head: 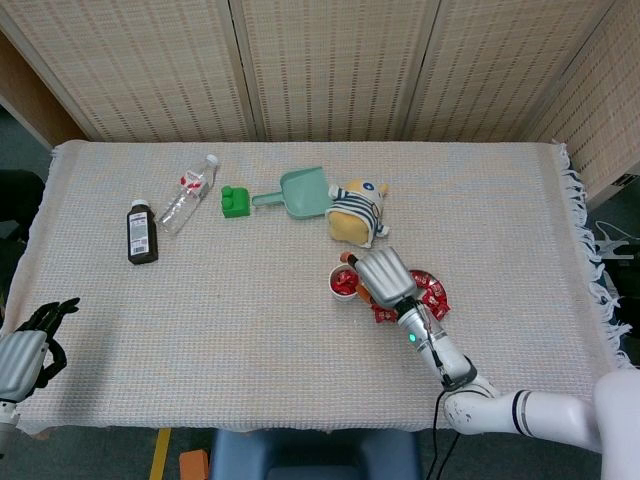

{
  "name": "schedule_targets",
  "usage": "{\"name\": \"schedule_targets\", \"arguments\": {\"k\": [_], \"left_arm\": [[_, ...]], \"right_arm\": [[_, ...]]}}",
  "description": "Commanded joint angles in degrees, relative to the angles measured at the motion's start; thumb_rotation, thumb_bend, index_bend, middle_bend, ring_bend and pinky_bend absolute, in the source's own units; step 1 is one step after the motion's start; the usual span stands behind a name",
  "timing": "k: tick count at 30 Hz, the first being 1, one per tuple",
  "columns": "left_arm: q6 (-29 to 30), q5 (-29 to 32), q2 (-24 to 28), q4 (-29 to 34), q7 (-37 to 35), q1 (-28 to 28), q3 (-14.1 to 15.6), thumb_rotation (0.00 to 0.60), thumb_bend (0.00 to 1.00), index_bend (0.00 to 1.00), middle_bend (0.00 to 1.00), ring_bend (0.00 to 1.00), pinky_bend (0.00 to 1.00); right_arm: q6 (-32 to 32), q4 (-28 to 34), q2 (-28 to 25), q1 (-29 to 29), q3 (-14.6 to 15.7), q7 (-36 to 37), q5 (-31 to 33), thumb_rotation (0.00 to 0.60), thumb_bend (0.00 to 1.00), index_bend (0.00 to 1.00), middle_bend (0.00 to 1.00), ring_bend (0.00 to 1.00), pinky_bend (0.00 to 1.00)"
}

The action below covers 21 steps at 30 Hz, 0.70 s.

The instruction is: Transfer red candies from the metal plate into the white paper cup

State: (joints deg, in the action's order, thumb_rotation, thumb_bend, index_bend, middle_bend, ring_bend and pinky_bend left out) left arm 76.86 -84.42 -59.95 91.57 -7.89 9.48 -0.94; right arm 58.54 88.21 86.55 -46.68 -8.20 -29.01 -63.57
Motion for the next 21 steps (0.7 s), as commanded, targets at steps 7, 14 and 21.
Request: {"name": "schedule_targets", "arguments": {"k": [7,14,21], "left_arm": [[0.24,-0.54,-0.41,0.75,1.79,-0.01,0.28,0.6,1.0,0.09,0.19,0.1,0.31],[0.57,-1.06,-0.31,0.97,1.67,-0.07,0.4,0.6,1.0,0.09,0.18,0.1,0.31],[0.75,-1.52,0.13,0.77,0.14,-0.12,0.5,0.6,1.0,0.09,0.18,0.1,0.31]], "right_arm": [[0.96,3.89,-7.1,5.77,8.26,-2.27,-6.14,0.6,0.28,0.37,0.81,0.73,1.0],[-1.98,3.82,-5.21,4.91,7.89,-9.36,0.04,0.6,0.28,0.28,0.81,0.73,1.0],[-2.15,1.93,-0.19,2.96,6.74,-17.61,6.28,0.6,0.26,0.27,0.81,0.73,1.0]]}}
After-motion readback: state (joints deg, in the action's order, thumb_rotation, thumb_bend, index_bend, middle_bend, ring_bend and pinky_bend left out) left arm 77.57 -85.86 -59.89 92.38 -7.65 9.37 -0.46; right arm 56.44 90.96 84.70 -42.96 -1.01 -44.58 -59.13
